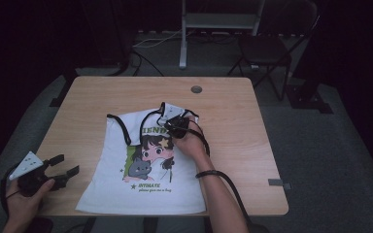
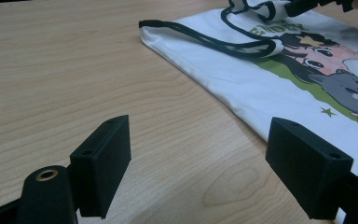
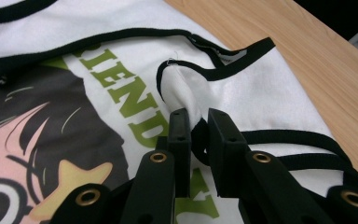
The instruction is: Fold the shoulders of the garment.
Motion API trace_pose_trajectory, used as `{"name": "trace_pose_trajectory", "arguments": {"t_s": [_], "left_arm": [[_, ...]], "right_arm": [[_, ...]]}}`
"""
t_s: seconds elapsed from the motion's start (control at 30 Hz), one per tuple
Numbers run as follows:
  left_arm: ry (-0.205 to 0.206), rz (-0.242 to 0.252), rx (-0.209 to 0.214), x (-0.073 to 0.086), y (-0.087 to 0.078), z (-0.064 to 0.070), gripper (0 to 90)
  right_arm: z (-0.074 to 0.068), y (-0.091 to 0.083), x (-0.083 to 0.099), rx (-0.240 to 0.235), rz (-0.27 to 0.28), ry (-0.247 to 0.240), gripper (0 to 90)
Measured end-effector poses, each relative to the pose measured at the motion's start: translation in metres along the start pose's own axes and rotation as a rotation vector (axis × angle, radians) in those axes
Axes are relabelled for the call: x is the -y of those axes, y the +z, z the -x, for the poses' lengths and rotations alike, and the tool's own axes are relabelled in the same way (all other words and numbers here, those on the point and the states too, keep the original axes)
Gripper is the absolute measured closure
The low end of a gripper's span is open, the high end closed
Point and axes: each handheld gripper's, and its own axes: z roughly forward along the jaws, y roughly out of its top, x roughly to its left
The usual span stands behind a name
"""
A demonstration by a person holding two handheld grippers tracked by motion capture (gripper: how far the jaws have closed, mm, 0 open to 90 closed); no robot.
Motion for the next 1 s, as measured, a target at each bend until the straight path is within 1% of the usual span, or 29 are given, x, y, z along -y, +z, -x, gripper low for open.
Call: {"name": "trace_pose_trajectory", "arguments": {"t_s": [0.3, 0.47, 0.87, 1.0], "left_arm": [[0.001, 0.0, 0.0, 0.0, 0.0, 0.0, 21.6], [0.001, 0.001, -0.001, 0.0, 0.0, 0.0, 21.6], [0.005, 0.001, 0.0, 0.0, 0.0, 0.0, 21.6], [0.005, 0.001, 0.0, 0.0, 0.0, 0.0, 21.6]], "right_arm": [[-0.006, -0.001, 0.004, -0.002, 0.002, -0.008, 79.9], [-0.008, -0.005, 0.003, -0.004, 0.011, -0.013, 79.9], [-0.013, -0.008, 0.002, -0.016, 0.017, -0.03, 79.8], [-0.015, -0.008, 0.003, -0.018, 0.013, -0.028, 79.8]]}}
